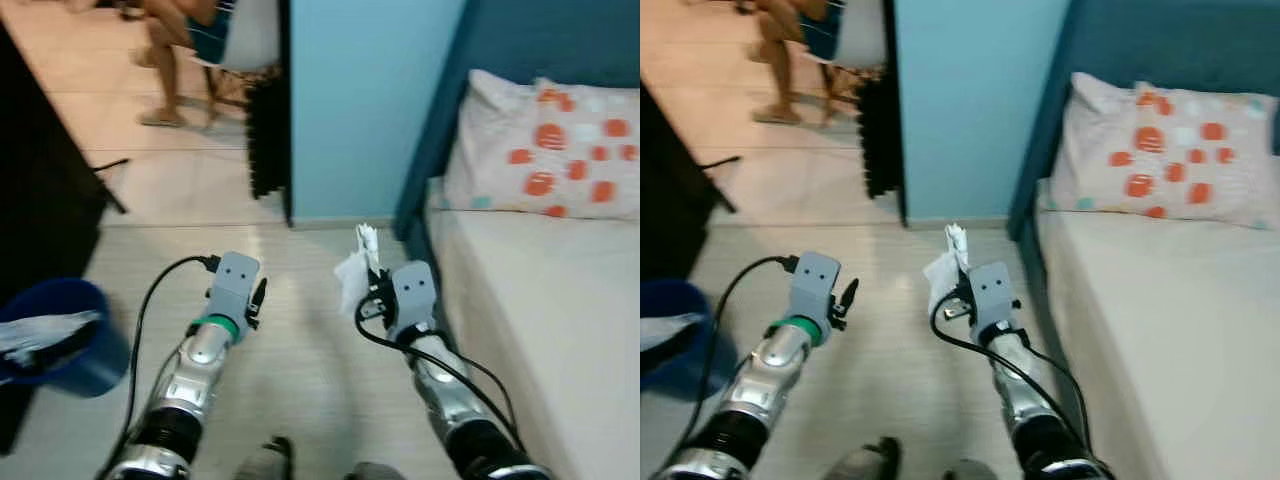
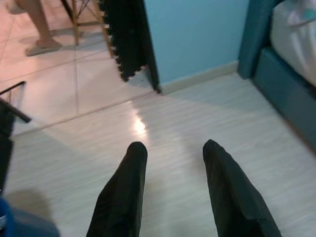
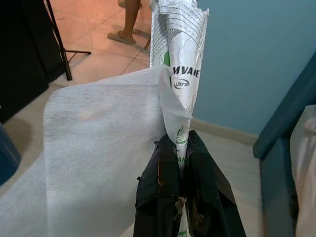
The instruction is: Clean up the room
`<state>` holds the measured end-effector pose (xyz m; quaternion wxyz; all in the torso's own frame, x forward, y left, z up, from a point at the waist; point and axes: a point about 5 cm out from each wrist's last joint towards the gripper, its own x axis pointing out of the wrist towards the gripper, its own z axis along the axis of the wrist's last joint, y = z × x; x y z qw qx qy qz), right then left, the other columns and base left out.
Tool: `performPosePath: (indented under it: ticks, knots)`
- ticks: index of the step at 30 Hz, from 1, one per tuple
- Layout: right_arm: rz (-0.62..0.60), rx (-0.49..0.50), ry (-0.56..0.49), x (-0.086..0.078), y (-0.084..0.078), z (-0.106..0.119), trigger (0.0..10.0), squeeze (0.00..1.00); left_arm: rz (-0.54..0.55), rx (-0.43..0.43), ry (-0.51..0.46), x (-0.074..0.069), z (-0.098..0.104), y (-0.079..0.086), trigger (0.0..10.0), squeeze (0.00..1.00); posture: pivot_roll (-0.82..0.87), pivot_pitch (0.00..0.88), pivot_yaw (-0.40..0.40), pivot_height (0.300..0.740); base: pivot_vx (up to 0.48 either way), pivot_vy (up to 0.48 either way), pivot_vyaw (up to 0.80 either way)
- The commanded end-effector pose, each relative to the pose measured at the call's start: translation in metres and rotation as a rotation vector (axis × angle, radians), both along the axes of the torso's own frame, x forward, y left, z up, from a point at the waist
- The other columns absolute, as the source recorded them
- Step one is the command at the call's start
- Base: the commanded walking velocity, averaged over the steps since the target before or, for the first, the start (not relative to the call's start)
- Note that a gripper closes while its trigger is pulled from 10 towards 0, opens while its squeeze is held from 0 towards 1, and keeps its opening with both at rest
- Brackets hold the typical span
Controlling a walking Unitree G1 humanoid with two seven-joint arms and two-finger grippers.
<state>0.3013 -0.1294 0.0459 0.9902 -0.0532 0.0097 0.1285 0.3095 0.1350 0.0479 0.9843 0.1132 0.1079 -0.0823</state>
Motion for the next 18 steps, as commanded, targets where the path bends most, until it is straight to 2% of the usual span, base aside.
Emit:
performPosePath:
  ticks: [1,18]
  knots:
    - [-0.005,0.013,0.010,-0.0010,0.0000,-0.0016,10.0,0.00,0.005,0.009,0.012,-0.0017,-0.0029,0.0013,10.0,0.00,-0.01,0.000,0.013,0.685,0.000,0.000,0.73]
    - [0.007,0.025,0.002,-0.0002,0.0025,0.0006,10.0,0.00,0.029,0.032,0.013,-0.0001,-0.0035,0.0040,10.0,0.00,-0.01,0.000,0.013,0.685,0.000,0.000,0.73]
